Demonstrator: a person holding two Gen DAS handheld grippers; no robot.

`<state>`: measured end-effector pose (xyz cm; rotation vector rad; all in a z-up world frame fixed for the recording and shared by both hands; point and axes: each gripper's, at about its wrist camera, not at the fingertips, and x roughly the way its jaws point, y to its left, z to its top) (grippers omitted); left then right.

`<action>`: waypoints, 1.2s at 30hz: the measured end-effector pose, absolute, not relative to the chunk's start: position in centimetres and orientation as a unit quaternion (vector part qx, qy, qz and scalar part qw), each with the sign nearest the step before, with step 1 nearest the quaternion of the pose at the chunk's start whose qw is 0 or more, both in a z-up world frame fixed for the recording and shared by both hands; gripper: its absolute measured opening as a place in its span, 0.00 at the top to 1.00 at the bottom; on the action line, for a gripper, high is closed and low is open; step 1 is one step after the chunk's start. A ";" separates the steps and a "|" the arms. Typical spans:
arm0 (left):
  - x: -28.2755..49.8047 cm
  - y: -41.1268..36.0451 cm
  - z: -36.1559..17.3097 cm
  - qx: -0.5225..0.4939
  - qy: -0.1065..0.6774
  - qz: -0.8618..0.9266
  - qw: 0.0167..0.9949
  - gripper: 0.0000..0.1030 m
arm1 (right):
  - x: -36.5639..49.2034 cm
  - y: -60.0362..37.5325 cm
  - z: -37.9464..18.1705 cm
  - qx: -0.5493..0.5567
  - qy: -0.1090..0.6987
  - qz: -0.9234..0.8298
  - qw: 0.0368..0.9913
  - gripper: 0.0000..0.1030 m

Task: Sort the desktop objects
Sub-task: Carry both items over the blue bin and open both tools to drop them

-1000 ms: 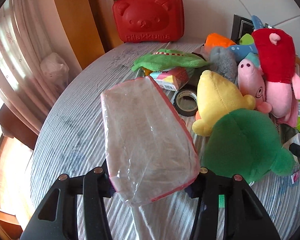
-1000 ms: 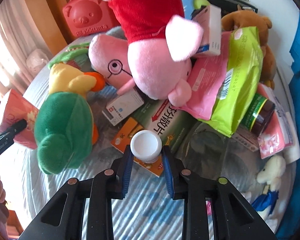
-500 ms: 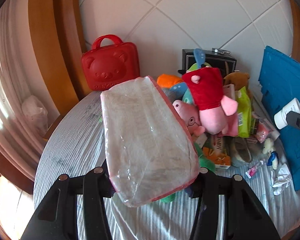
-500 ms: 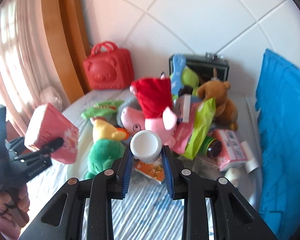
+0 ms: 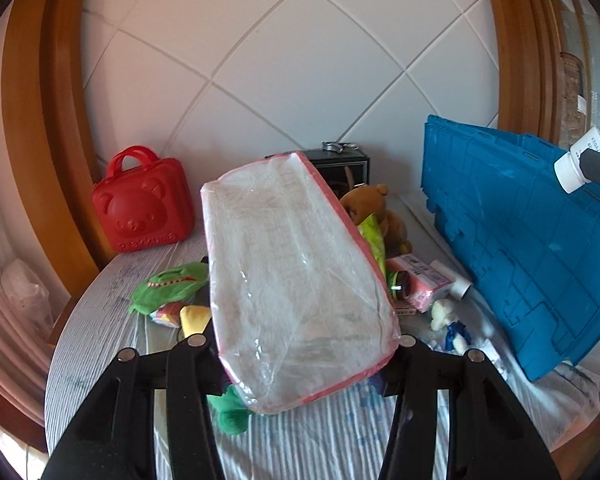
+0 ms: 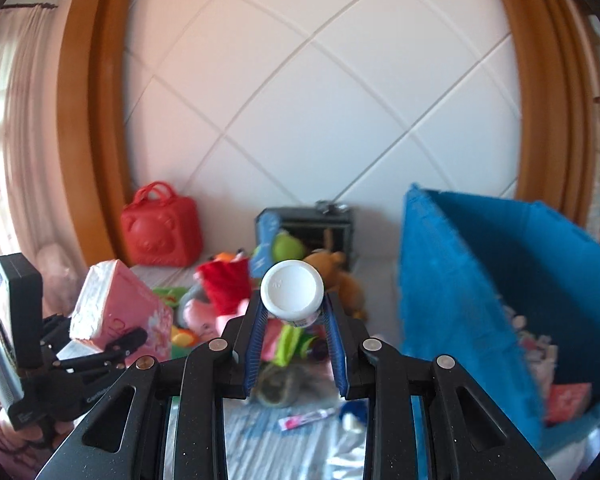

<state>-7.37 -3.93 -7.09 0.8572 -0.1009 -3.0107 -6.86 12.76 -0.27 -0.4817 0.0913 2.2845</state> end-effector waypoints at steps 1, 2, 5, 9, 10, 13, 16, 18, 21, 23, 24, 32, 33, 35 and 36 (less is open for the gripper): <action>-7.5 -2.8 -6.7 0.268 -0.035 -0.963 -0.005 0.53 | -6.0 12.9 0.1 -0.183 0.033 0.896 0.404 0.73; -7.8 -1.6 -6.3 0.262 -0.038 -0.964 -0.015 0.53 | -5.1 13.0 0.5 -0.177 0.031 0.892 0.414 0.73; -8.7 2.3 -5.2 0.245 -0.049 -0.967 -0.044 0.53 | -2.2 13.8 1.8 -0.157 0.020 0.879 0.451 0.73; -9.7 7.8 -3.9 0.225 -0.061 -0.969 -0.081 0.53 | 1.7 15.2 3.3 -0.137 0.007 0.856 0.498 0.73; -9.9 9.1 -3.4 0.221 -0.063 -0.969 -0.090 0.53 | 2.5 15.6 3.5 -0.133 0.005 0.851 0.509 0.73; -10.5 13.1 -2.1 0.210 -0.071 -0.968 -0.115 0.53 | 5.1 17.1 4.2 -0.125 0.000 0.829 0.545 0.73; -11.3 16.4 -0.9 0.207 -0.075 -0.966 -0.135 0.53 | 7.4 18.6 4.6 -0.128 0.000 0.792 0.597 0.73; -11.9 18.4 -0.3 0.207 -0.075 -0.964 -0.150 0.53 | 8.9 19.7 5.0 -0.131 -0.004 0.779 0.613 0.73; -12.5 21.6 0.6 0.191 -0.096 -0.967 -0.138 0.53 | 10.5 22.1 5.1 -0.144 -0.006 0.761 0.632 0.76; -13.0 23.4 1.2 0.190 -0.106 -0.968 -0.128 0.54 | 12.0 23.7 4.8 -0.161 0.004 0.751 0.641 0.78; -13.1 24.1 1.6 0.184 -0.108 -0.969 -0.125 0.54 | 12.6 24.5 4.5 -0.169 0.013 0.748 0.642 0.78; -13.9 28.1 3.2 0.170 -0.114 -0.971 -0.123 0.54 | 16.5 25.9 4.0 -0.174 0.042 0.730 0.659 0.77; -13.8 28.7 3.3 0.169 -0.124 -0.970 -0.125 0.54 | 16.8 26.2 3.9 -0.176 0.045 0.729 0.660 0.77; -13.8 29.2 3.3 0.173 -0.130 -0.968 -0.128 0.53 | 17.4 26.3 3.8 -0.178 0.051 0.726 0.662 0.77; -13.9 29.2 3.4 0.183 -0.126 -0.965 -0.138 0.53 | 17.8 26.3 3.7 -0.178 0.053 0.725 0.664 0.77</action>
